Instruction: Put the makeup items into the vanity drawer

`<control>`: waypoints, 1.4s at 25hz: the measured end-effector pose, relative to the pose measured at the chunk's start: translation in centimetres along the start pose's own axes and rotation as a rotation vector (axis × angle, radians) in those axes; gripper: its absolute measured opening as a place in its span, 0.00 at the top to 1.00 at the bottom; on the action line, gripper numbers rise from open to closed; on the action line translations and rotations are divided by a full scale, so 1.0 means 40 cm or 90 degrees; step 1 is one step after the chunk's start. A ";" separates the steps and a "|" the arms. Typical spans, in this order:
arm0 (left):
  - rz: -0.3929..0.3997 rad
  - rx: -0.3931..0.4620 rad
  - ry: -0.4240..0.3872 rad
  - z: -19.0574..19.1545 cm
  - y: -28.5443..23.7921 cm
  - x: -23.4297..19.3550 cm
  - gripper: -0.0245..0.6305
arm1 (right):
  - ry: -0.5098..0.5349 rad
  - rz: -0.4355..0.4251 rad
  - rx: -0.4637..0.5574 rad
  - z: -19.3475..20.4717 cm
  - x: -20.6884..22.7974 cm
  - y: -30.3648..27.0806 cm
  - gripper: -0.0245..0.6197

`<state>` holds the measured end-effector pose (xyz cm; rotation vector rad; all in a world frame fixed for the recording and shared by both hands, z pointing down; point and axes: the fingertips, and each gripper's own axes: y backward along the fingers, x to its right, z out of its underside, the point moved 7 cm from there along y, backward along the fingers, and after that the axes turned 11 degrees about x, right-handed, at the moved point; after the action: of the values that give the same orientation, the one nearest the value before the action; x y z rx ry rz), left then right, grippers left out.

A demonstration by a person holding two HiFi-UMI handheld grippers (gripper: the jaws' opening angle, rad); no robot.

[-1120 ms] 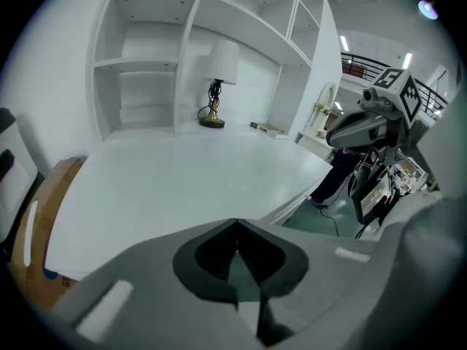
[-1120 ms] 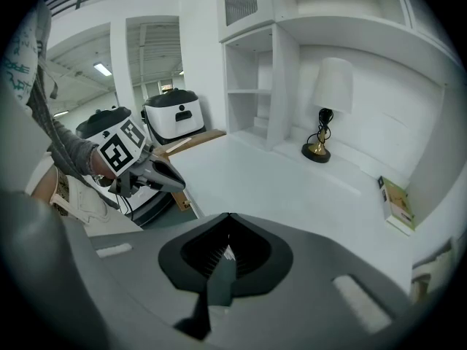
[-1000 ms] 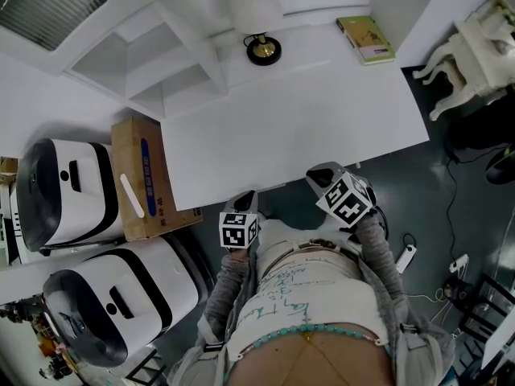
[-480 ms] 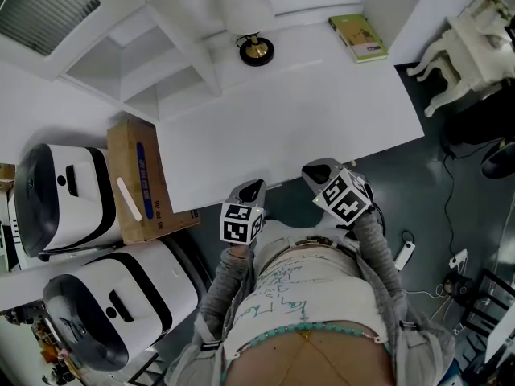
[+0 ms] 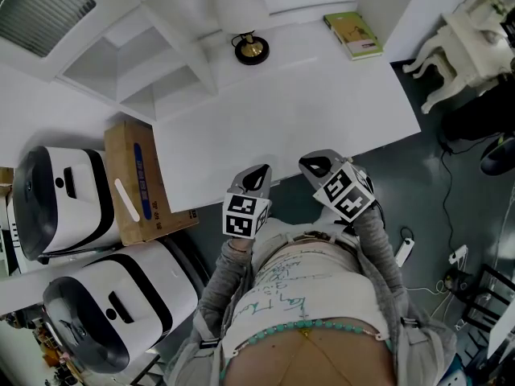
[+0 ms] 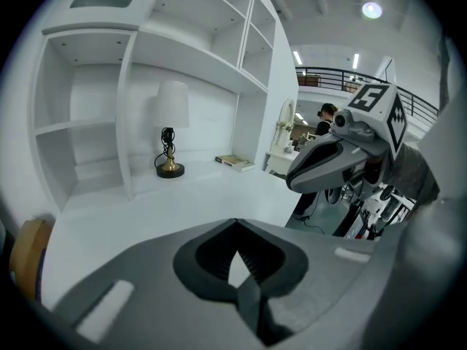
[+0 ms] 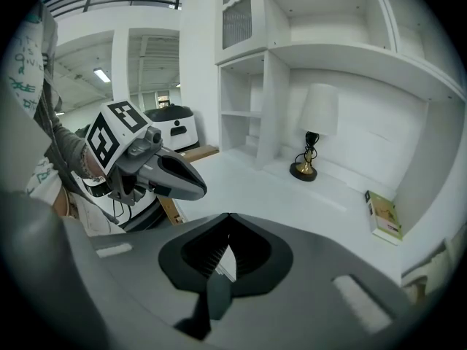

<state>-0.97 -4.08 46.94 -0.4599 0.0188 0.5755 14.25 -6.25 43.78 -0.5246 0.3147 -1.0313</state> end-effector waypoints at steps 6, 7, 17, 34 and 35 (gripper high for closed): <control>0.007 0.045 -0.007 -0.056 -0.002 0.020 0.96 | 0.001 0.008 0.028 -0.024 -0.003 0.011 0.92; 0.009 0.053 -0.007 -0.069 -0.001 0.023 0.96 | 0.001 0.010 0.037 -0.030 -0.002 0.014 0.92; 0.020 0.138 -0.007 -0.188 0.010 0.055 0.96 | -0.003 0.024 0.123 -0.096 0.005 0.054 0.92; 0.050 0.176 -0.029 -0.261 0.023 0.095 0.96 | 0.007 0.040 0.162 -0.153 0.013 0.099 0.92; 0.051 0.175 -0.029 -0.261 0.023 0.096 0.96 | 0.007 0.039 0.161 -0.153 0.012 0.099 0.92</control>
<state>2.91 -5.83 36.61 -0.1784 0.0718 0.6518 14.41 -6.66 36.49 -0.2792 0.2048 -0.9984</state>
